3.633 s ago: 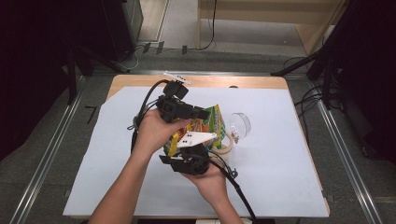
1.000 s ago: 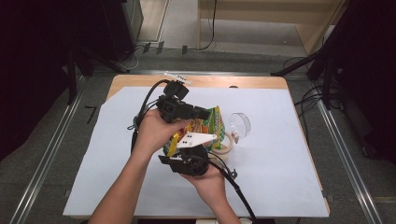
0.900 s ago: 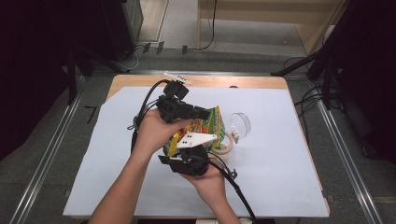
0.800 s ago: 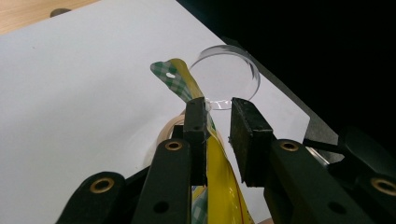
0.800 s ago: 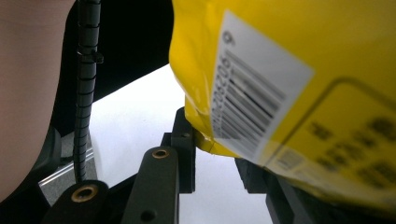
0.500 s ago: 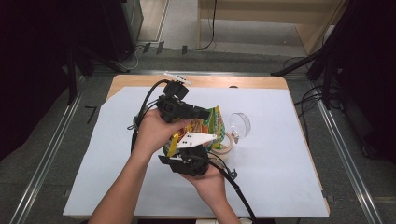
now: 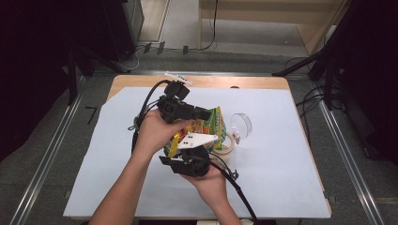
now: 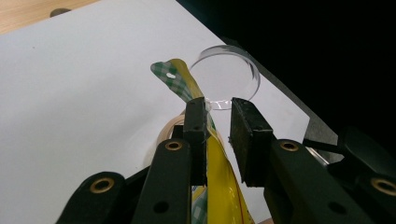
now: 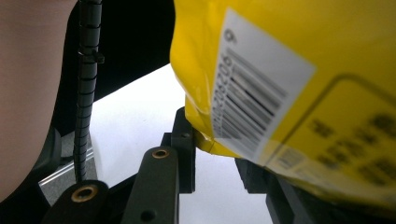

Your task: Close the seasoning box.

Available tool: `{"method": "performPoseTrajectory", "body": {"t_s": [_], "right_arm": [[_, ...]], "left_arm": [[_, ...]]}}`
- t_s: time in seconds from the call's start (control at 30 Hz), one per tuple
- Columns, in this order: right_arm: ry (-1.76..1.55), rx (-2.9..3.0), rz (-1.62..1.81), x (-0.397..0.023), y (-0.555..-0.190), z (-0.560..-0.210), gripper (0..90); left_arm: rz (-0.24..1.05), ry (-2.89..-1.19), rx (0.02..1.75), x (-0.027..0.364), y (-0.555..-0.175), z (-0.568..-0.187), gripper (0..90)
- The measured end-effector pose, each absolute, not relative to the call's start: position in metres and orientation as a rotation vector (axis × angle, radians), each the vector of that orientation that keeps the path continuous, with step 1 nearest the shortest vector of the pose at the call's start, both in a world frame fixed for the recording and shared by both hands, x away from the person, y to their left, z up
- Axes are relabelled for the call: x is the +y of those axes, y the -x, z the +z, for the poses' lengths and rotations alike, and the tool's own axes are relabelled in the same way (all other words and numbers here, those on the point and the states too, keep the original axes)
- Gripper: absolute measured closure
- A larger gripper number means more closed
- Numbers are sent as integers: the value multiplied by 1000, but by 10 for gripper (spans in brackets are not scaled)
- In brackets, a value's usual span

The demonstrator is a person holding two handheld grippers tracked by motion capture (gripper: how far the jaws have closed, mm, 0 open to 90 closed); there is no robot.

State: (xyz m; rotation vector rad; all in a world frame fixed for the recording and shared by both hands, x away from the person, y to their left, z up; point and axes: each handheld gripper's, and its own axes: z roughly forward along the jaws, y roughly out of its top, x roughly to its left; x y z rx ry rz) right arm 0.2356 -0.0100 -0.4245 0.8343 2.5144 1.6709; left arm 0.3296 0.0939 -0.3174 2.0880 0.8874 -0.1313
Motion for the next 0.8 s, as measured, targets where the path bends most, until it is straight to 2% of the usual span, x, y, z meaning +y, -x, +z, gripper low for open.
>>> {"method": "performPoseTrajectory", "body": {"t_s": [0.8], "right_arm": [[-829,2515,1665,-10,-236,-424,722]], "left_arm": [[-128,-2086,888,94,-330,-317,768]]}}
